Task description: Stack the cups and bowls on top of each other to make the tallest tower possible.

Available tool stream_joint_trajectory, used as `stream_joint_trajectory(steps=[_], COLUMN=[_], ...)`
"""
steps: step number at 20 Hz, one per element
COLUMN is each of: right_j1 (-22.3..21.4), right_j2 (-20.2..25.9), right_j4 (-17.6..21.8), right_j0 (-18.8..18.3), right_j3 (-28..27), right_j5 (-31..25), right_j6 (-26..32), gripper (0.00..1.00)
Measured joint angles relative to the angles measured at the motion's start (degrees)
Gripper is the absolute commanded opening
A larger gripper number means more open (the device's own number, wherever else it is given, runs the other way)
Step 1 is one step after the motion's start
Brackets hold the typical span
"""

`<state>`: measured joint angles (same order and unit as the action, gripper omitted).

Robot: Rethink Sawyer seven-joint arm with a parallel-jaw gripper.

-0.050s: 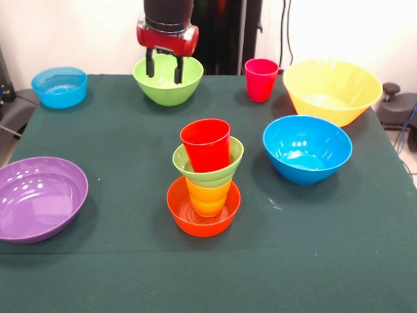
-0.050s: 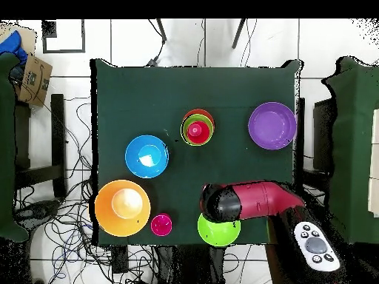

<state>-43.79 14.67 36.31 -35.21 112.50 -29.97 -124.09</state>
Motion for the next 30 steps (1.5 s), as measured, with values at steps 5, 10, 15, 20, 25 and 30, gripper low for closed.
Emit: stream_joint_trajectory(steps=[5,10,15,20,25,30], right_j1=[2.3,4.6,6.5,7.4,7.5,7.5], right_j2=[-3.6,-6.6,-9.2,-11.9,-14.3,-16.0], right_j4=[0.0,-0.5,-1.7,-4.3,-6.6,-7.9], right_j0=[2.4,4.6,6.5,8.6,10.4,11.6], right_j3=[0.0,0.0,0.1,0.5,1.2,1.7], right_j5=[6.3,10.5,12.5,12.6,12.6,12.6], right_j6=[0.0,0.0,0.0,0.0,0.0,0.0], gripper=[1.0,1.0,1.0,1.0,1.0,1.0])
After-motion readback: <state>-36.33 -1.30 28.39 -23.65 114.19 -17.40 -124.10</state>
